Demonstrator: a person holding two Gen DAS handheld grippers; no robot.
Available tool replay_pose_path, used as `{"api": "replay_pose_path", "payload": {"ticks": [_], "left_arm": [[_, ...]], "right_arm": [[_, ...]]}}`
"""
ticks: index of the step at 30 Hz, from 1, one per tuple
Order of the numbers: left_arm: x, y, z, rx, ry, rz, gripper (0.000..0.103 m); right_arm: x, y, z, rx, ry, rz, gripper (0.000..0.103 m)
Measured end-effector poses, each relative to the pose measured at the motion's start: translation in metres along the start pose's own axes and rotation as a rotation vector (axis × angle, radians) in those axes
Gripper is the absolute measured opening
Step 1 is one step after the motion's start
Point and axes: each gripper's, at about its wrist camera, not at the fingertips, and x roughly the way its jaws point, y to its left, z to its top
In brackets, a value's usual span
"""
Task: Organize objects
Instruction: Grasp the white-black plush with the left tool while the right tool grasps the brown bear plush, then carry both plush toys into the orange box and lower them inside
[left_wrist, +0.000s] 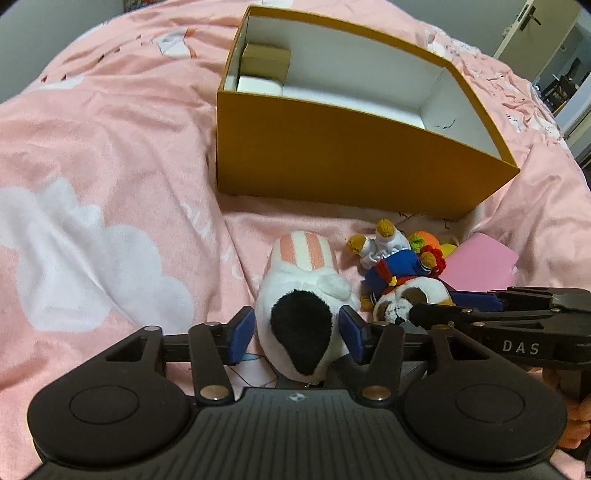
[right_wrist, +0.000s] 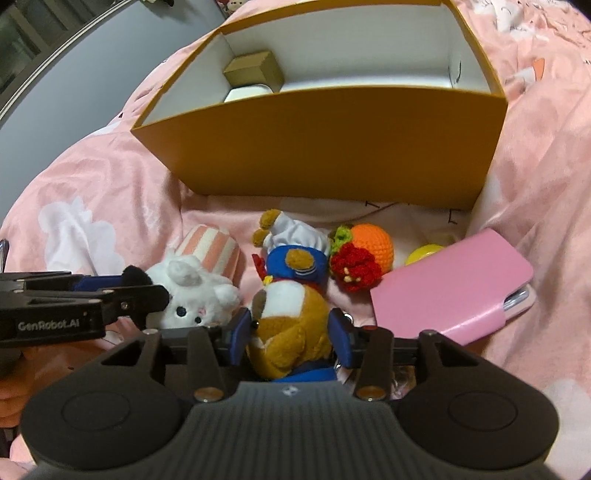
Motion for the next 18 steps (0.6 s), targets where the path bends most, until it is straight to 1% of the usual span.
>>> {"api": "replay_pose_path", "payload": {"ticks": [3, 6, 9, 12, 14, 18], "left_arm": [[0.009, 0.0, 0.003, -0.019, 0.034, -0.019, 0.065], [0.016, -0.003, 0.004, -0.012, 0.035, -0.008, 0.068], [0.021, -0.004, 0.005, -0.012, 0.044, -0.013, 0.072], [0.028, -0.003, 0.005, -0.025, 0.053, -0.04, 0.072], [0.032, -0.004, 0.004, -0.019, 0.051, -0.05, 0.068], [0.033, -0.007, 0.003, -0.012, 0.044, -0.046, 0.065]], "right_arm": [[0.002, 0.001, 0.001, -0.01, 0.007, 0.002, 0.053], [0.004, 0.003, 0.003, -0.018, 0.008, -0.003, 0.054], [0.009, 0.003, 0.003, -0.018, 0.023, 0.0, 0.054], [0.015, 0.001, 0.003, -0.001, 0.044, 0.014, 0.055], [0.018, -0.001, 0.002, 0.012, 0.051, 0.026, 0.055], [0.02, -0.001, 0.001, 0.016, 0.048, 0.037, 0.054]]}}
